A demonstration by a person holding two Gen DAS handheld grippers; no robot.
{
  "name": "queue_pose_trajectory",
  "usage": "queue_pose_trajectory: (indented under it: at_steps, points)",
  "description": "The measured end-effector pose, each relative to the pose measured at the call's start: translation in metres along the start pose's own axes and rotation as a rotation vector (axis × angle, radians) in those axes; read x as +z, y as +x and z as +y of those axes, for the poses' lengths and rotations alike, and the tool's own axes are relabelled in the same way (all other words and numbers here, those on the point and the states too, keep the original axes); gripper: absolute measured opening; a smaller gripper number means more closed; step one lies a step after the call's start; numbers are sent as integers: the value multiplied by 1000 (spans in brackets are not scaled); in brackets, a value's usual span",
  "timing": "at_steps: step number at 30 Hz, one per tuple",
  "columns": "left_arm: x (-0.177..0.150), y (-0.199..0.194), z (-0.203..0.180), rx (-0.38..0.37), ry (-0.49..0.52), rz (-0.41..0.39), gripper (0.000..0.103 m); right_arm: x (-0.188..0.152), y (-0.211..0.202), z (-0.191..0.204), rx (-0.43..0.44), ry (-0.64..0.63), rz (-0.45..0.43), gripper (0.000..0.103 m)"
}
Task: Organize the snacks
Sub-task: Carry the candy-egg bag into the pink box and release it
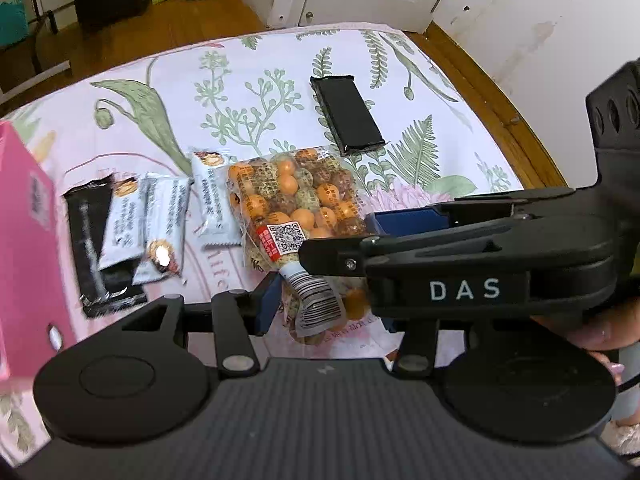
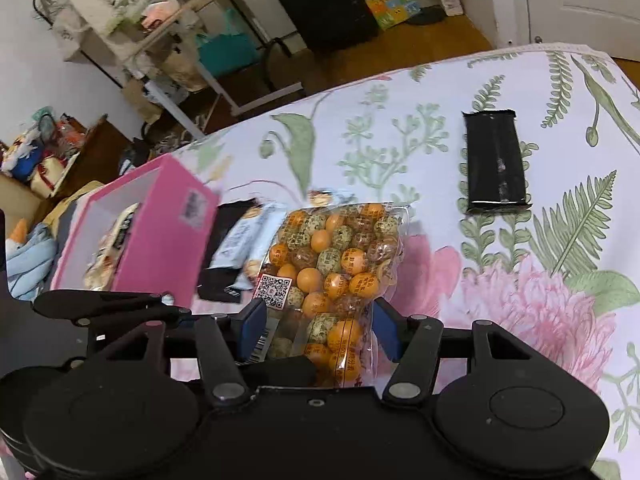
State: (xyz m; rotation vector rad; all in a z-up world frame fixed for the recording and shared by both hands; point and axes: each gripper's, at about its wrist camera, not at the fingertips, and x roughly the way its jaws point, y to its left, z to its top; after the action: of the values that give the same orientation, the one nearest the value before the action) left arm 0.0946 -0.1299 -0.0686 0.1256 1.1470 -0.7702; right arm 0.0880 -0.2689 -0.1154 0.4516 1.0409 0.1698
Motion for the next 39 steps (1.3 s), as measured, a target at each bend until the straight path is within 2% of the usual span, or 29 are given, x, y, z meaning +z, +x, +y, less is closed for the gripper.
queue_pose_trajectory:
  at_steps: [9,12,17,23,32,35,39]
  points:
    - [-30,-63,0,27,-3,-55,47,-14,-30,55,19,-79,-3,64]
    - [-41,-82,4,39,-10,-84,48,-17,-38,80,-2,-117,-2,64]
    - [-57,-108,12,86,-36,-125,47,-20,-40,116,-20,-190,-6,64]
    - [-69,-138,33,124,-69,-185,47,-13,-36,151,24,-242,-1,63]
    - [-74,-180,94,240,-114,-256,47,14,-1,211,154,-310,24,61]
    - [-69,-181,119,279,-119,-263,47,28,21,228,173,-327,42,60]
    - [-59,-165,149,371,-87,-273,47,48,60,239,200,-305,75,60]
